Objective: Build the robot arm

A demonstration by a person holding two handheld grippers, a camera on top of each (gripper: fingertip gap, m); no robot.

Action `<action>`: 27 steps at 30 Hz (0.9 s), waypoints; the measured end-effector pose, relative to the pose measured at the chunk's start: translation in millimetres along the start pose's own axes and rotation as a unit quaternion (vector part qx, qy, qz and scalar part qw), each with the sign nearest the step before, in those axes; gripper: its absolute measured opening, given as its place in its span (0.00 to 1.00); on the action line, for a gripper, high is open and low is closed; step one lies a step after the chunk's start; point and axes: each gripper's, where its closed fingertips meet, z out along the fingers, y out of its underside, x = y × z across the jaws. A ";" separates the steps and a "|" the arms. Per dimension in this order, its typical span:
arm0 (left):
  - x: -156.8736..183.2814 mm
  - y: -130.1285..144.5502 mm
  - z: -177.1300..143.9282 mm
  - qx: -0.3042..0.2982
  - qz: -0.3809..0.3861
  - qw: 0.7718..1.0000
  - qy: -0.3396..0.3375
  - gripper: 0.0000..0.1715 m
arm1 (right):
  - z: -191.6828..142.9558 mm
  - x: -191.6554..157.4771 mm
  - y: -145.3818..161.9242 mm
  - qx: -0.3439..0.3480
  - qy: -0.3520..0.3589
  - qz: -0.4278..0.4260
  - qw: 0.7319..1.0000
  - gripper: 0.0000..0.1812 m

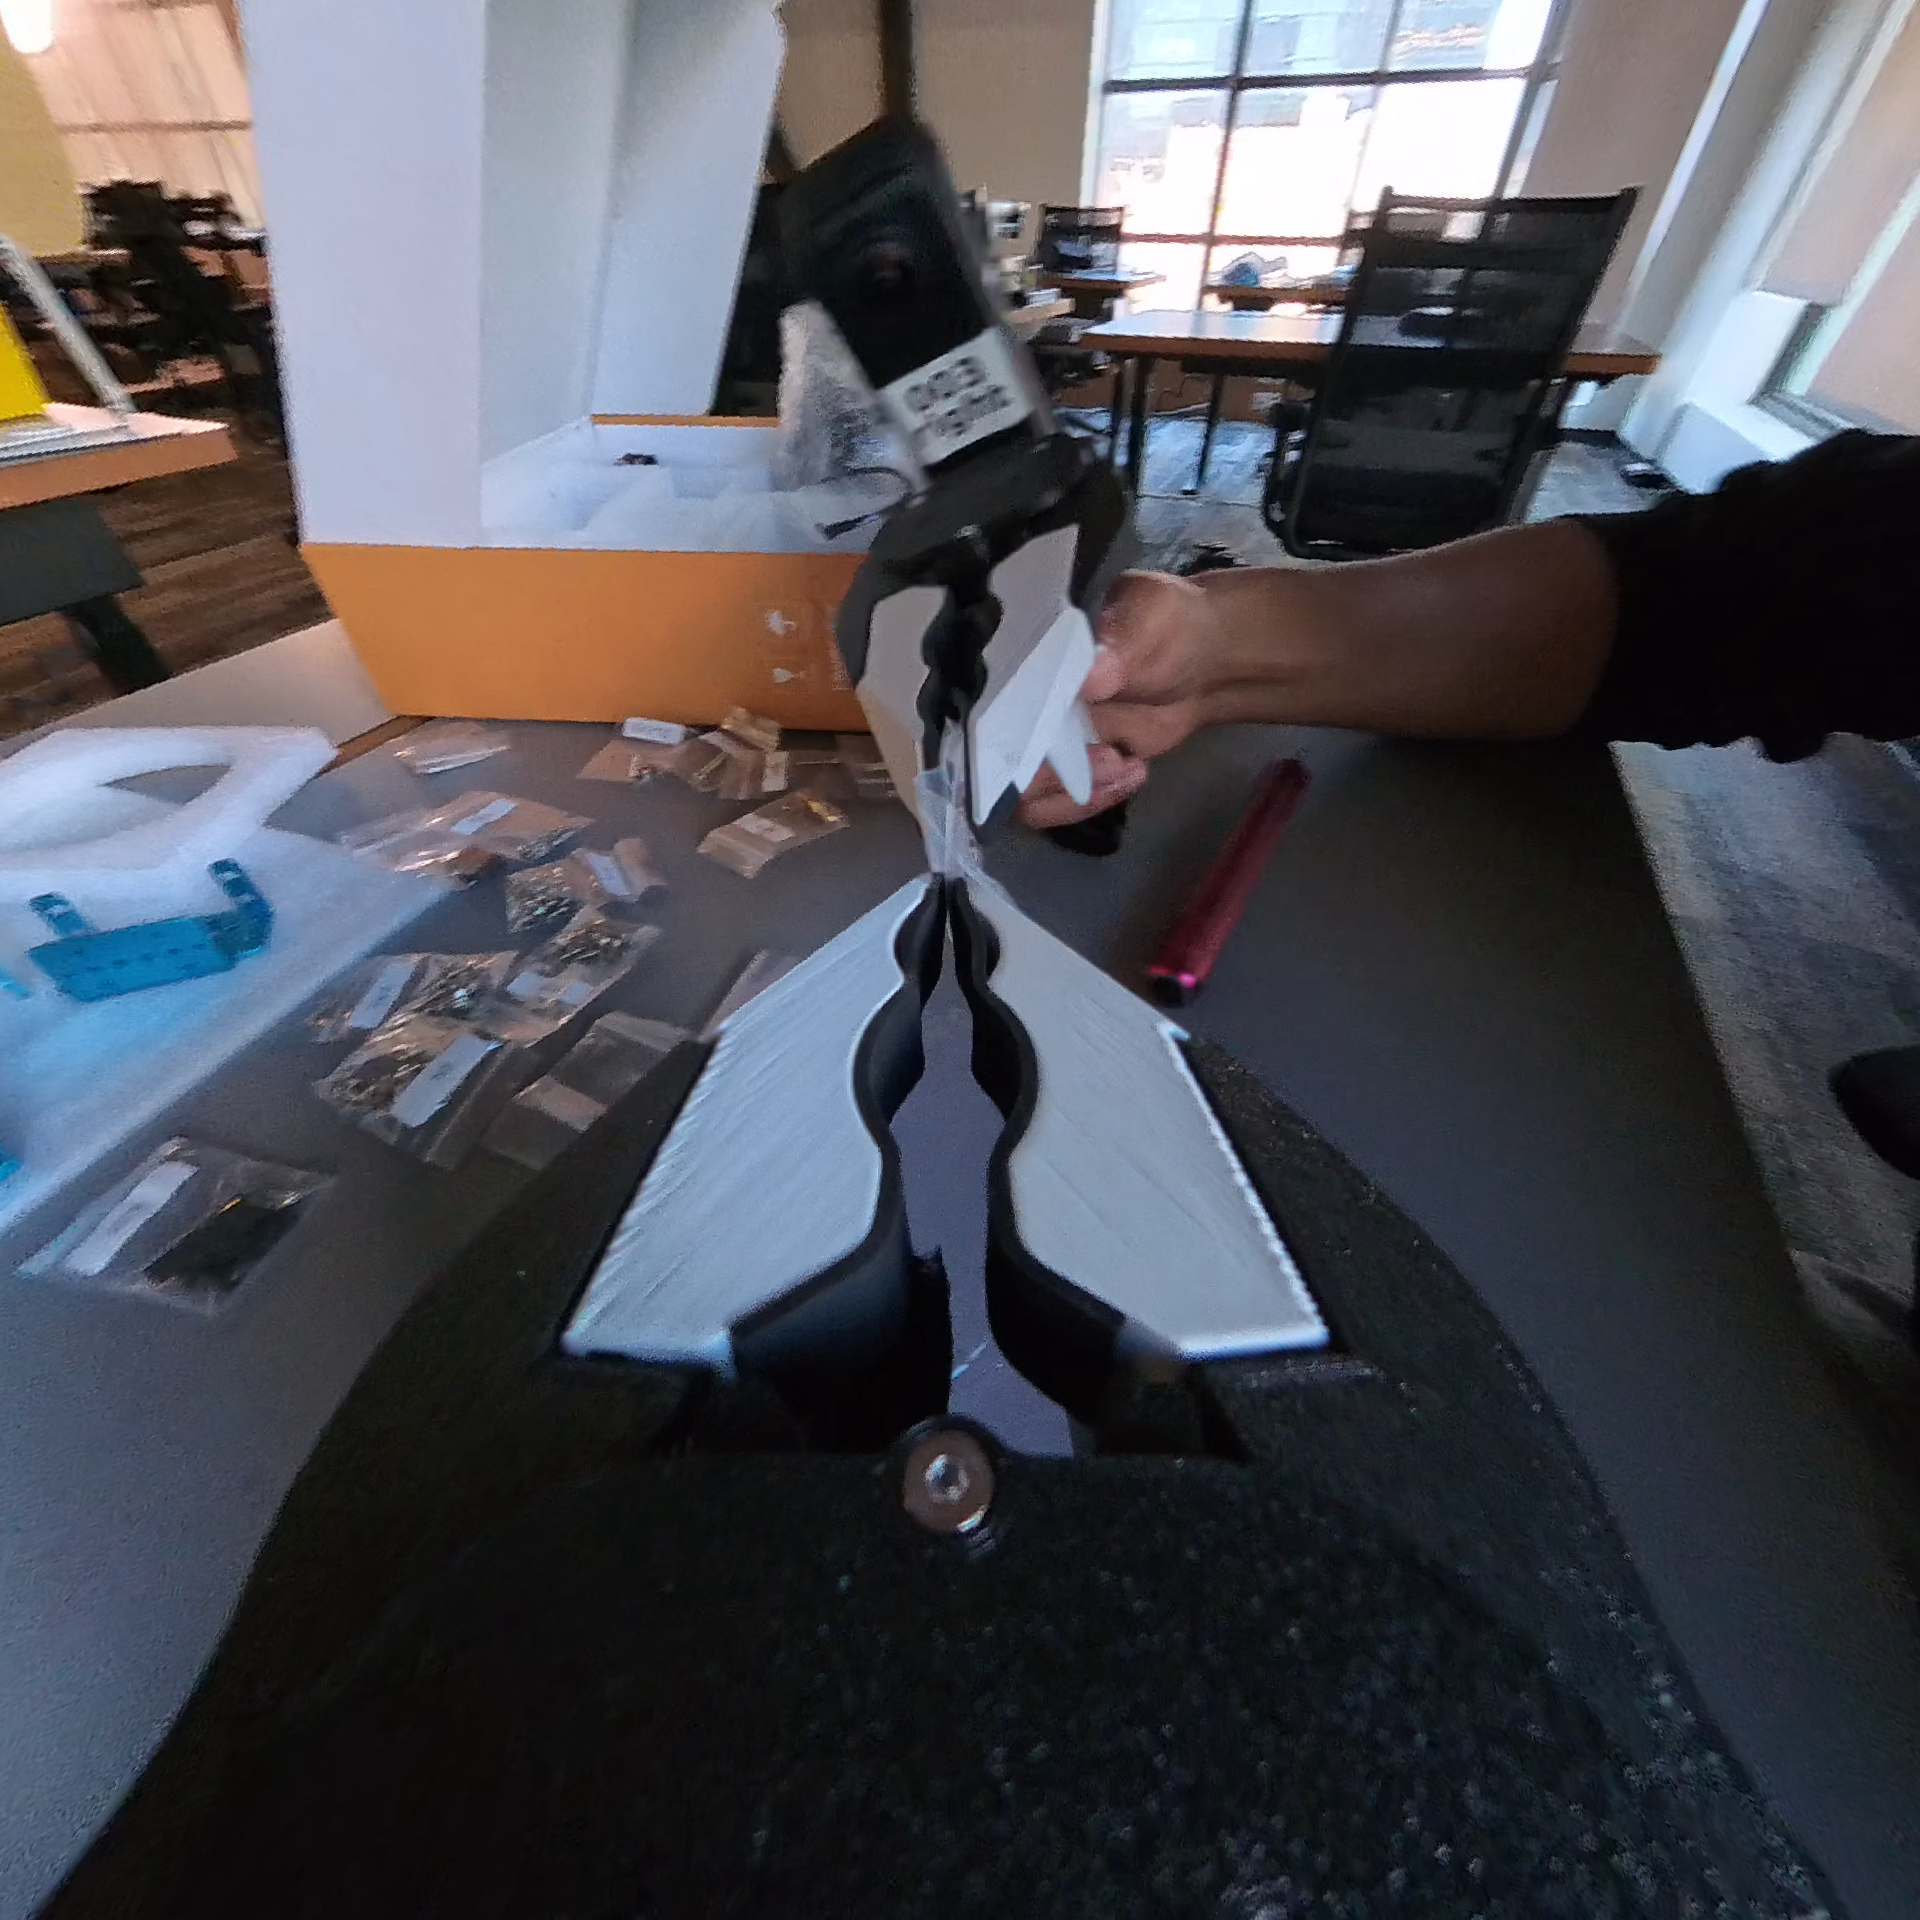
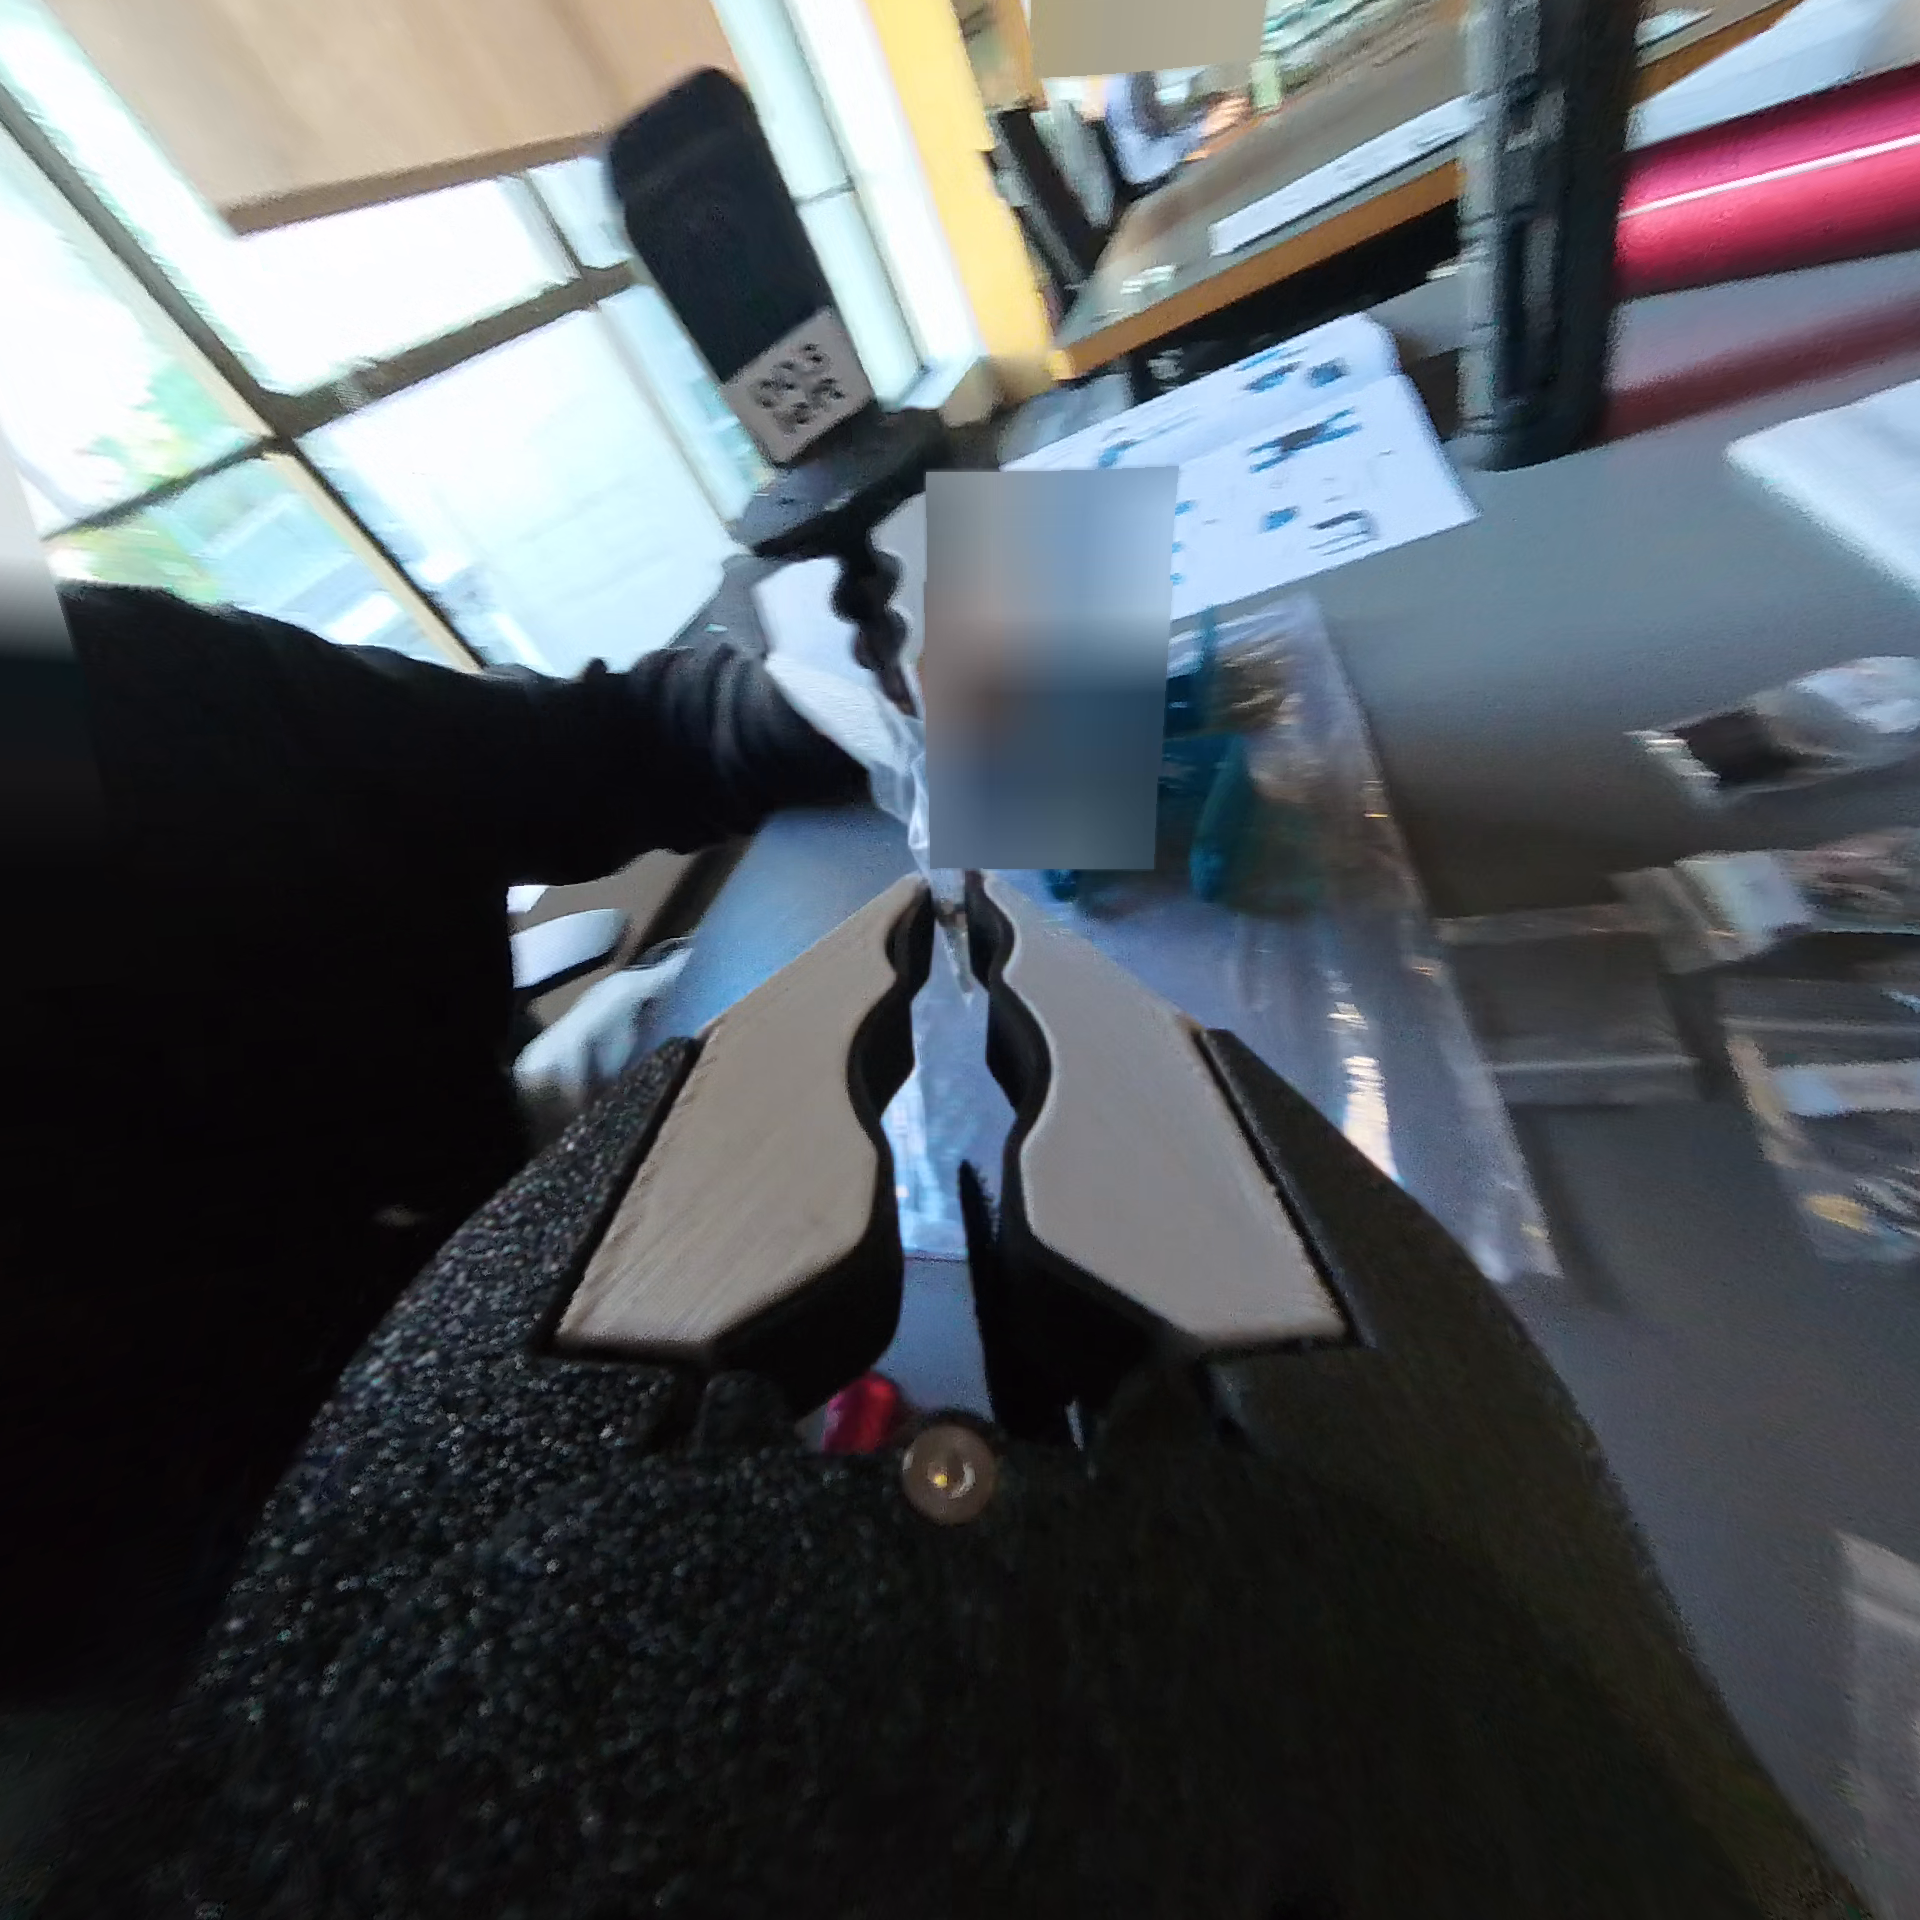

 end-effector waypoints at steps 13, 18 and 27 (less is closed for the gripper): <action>-45.0 15.2 8.1 -0.034 -0.104 0.985 -0.134 0.00 | 34.0 14.5 -8.1 -0.071 0.241 -0.155 0.955 0.15; -41.7 18.5 12.1 -0.041 -0.110 0.984 -0.134 0.00 | 28.9 24.9 -7.4 -0.070 0.265 -0.132 0.953 0.10; -38.1 22.4 16.7 -0.045 -0.118 0.984 -0.128 0.00 | 25.6 32.9 -1.9 -0.095 0.286 -0.151 0.941 0.13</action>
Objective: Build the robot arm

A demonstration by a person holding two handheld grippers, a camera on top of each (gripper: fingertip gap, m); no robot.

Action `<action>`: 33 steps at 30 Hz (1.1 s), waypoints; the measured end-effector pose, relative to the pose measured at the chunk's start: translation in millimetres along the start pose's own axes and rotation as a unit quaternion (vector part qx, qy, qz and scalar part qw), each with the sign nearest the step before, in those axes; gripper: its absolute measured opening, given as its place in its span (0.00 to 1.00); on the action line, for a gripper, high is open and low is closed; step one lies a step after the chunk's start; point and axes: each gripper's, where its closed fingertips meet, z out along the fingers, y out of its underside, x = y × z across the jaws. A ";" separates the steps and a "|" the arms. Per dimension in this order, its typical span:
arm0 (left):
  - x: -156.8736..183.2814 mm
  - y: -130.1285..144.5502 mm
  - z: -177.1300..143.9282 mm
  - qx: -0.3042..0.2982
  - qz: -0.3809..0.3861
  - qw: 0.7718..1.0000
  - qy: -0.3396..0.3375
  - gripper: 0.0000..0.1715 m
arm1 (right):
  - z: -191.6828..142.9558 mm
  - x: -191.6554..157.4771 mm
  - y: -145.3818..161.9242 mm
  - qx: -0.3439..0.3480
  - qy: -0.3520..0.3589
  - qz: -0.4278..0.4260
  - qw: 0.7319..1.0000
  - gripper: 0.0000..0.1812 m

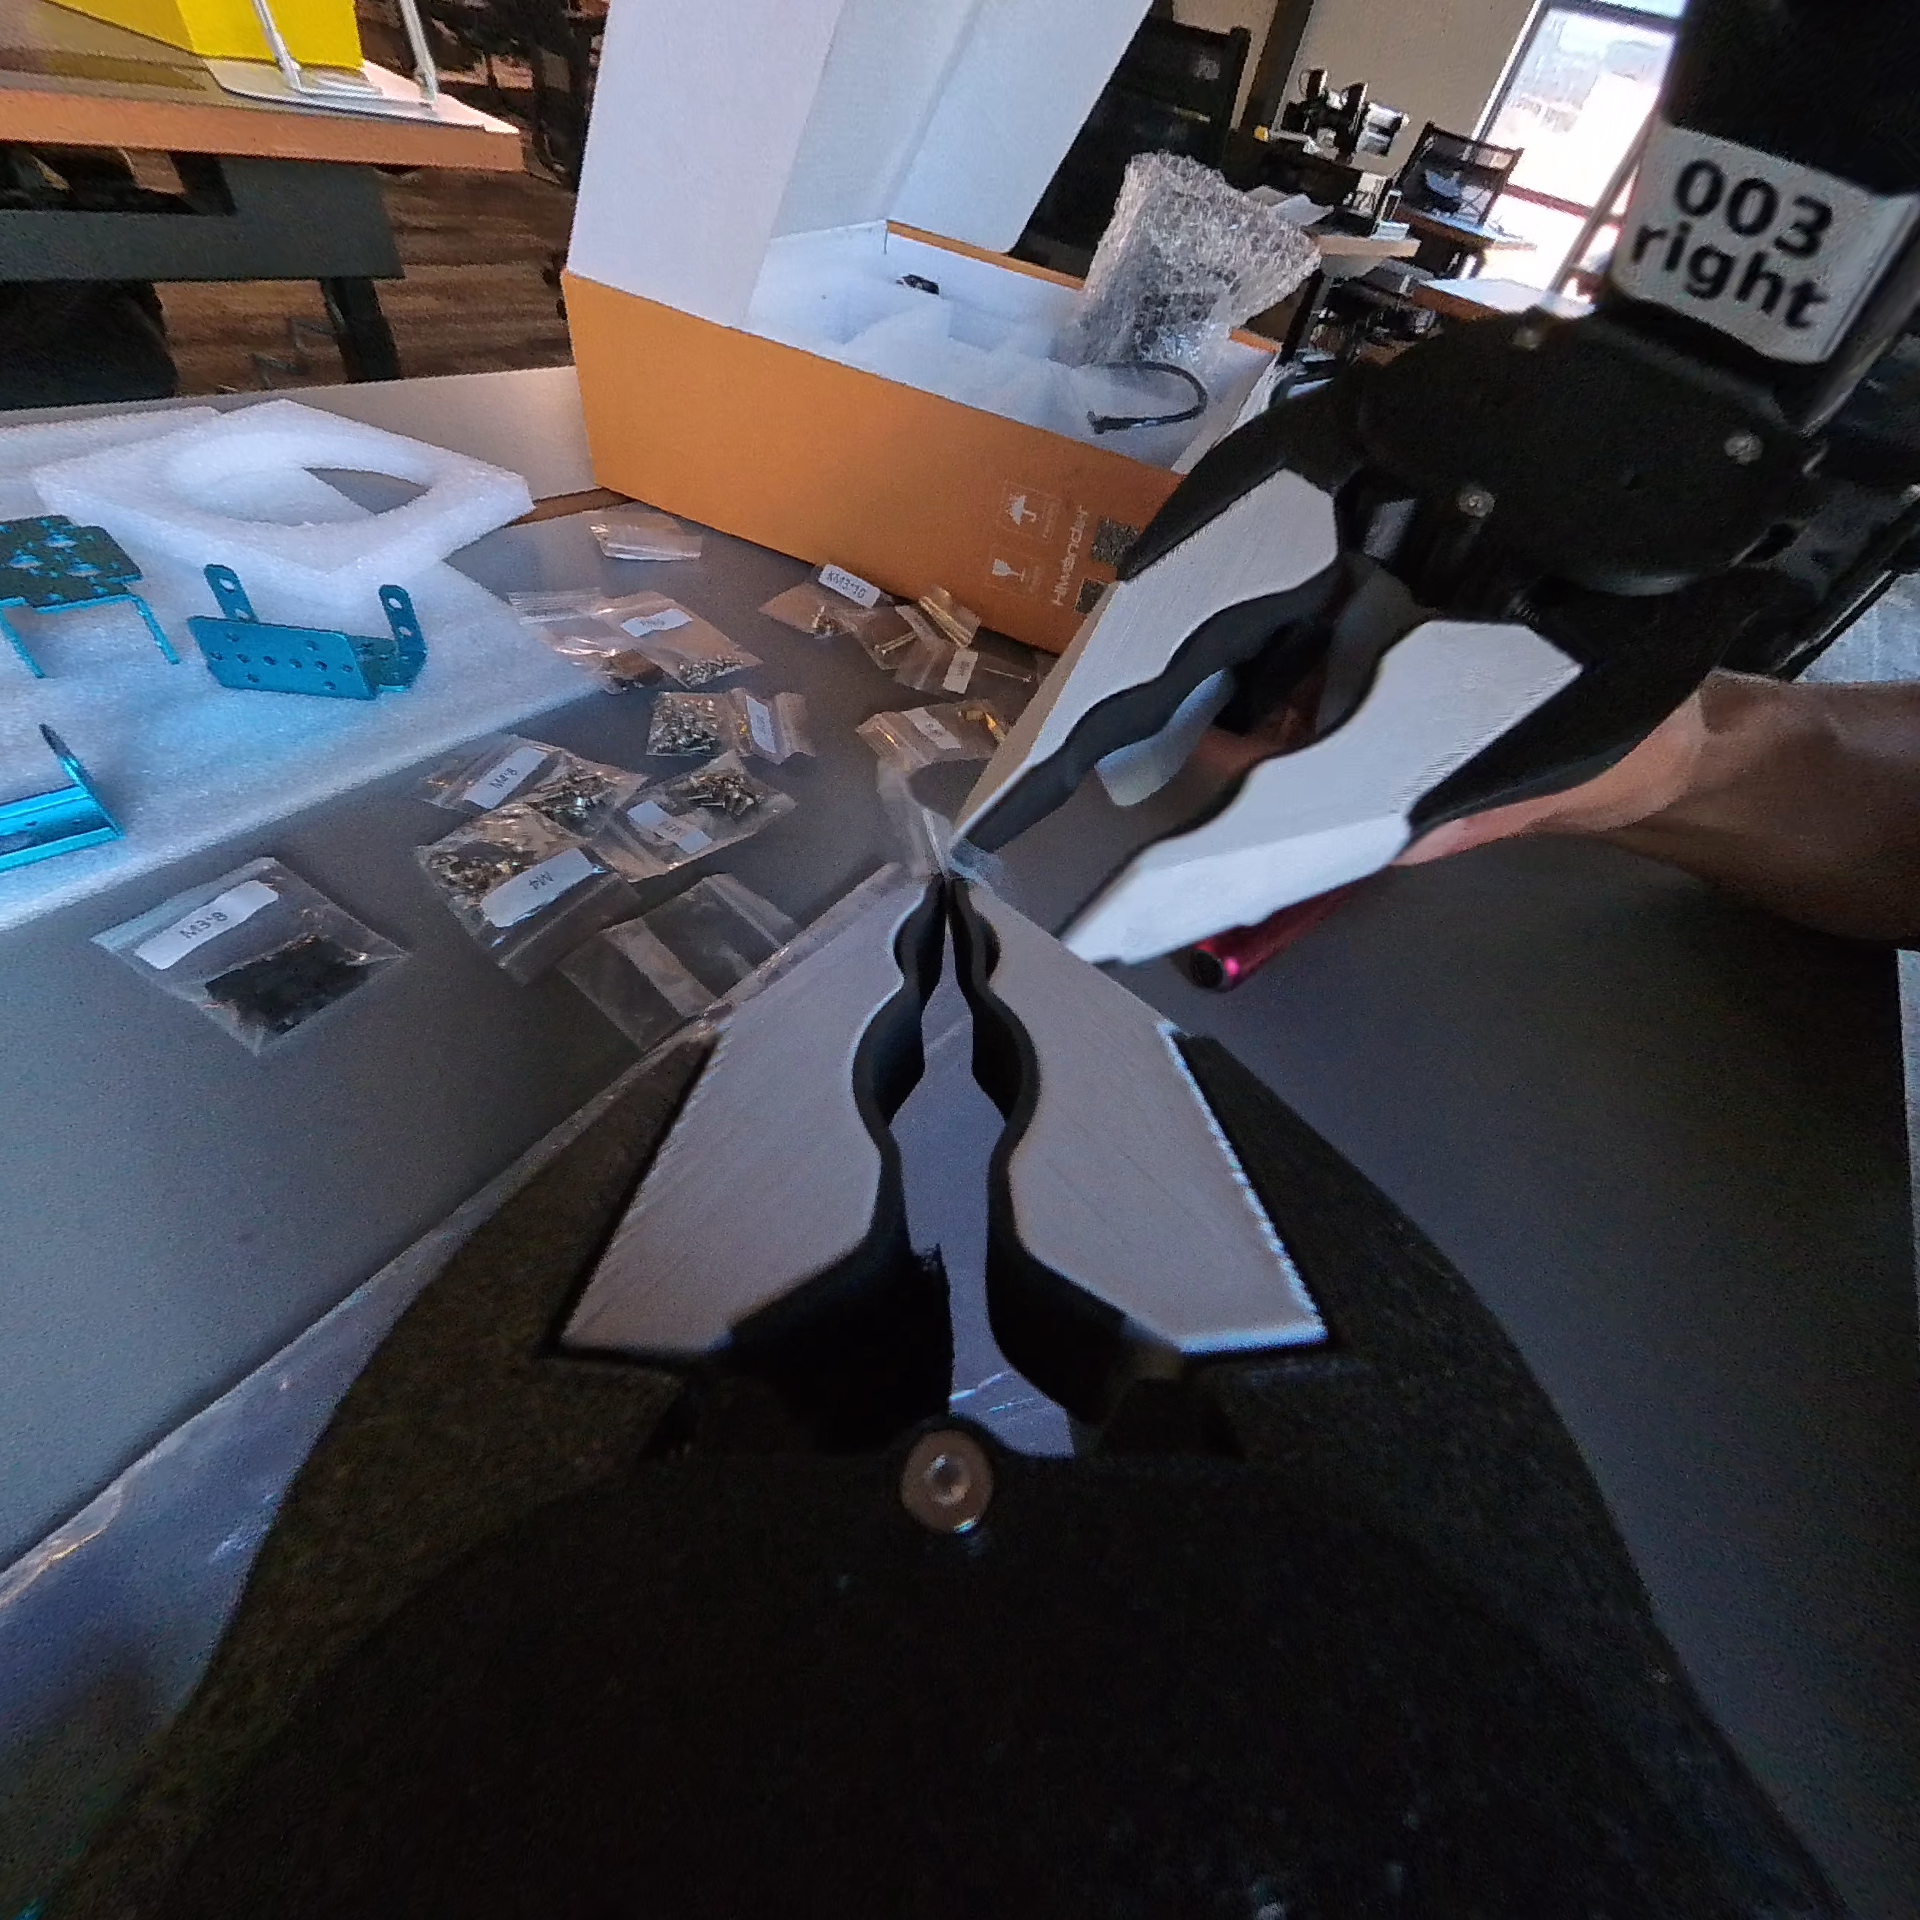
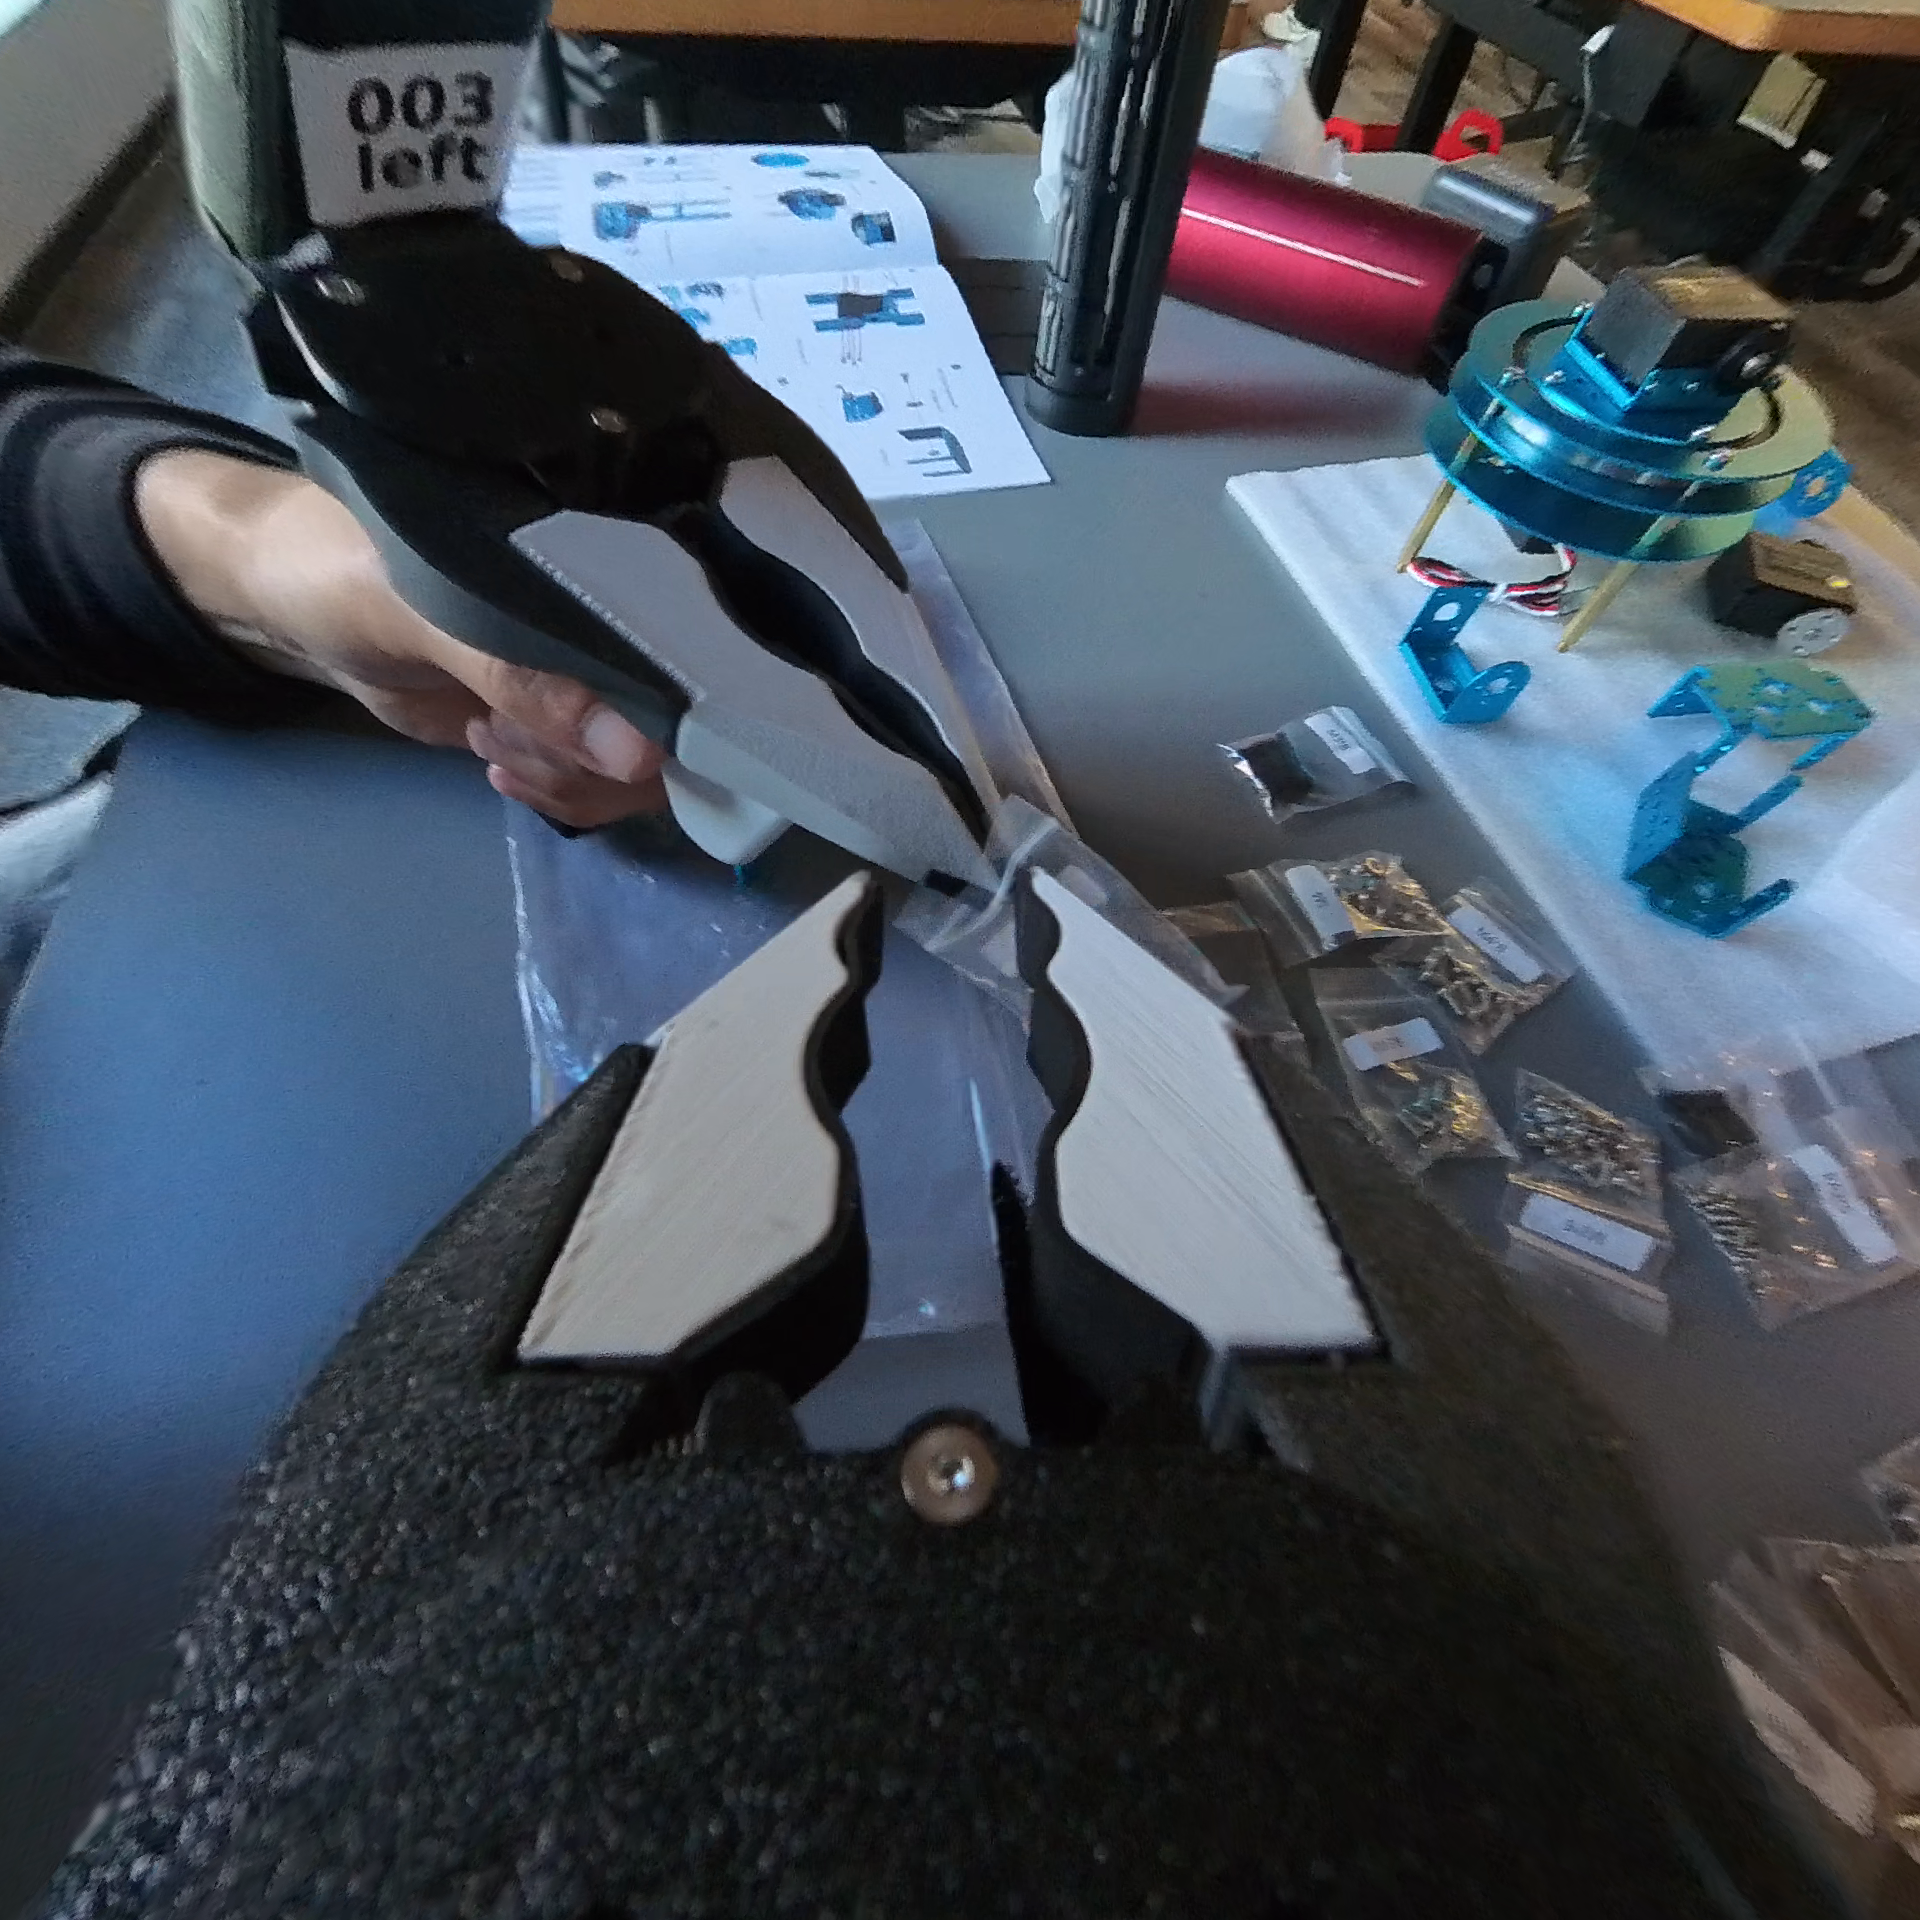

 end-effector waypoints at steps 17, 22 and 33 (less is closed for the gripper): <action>-11.5 -3.2 -2.7 0.006 0.016 0.998 -0.066 0.00 | -4.3 13.7 1.2 -0.003 0.033 0.050 0.998 0.00; -5.0 1.6 1.3 -0.006 0.034 0.998 -0.060 0.00 | -4.6 15.8 -0.5 -0.004 0.069 0.003 0.998 0.06; -14.2 7.7 0.0 -0.022 0.021 0.997 -0.067 0.00 | -0.8 10.3 3.4 -0.021 0.104 -0.076 0.991 0.00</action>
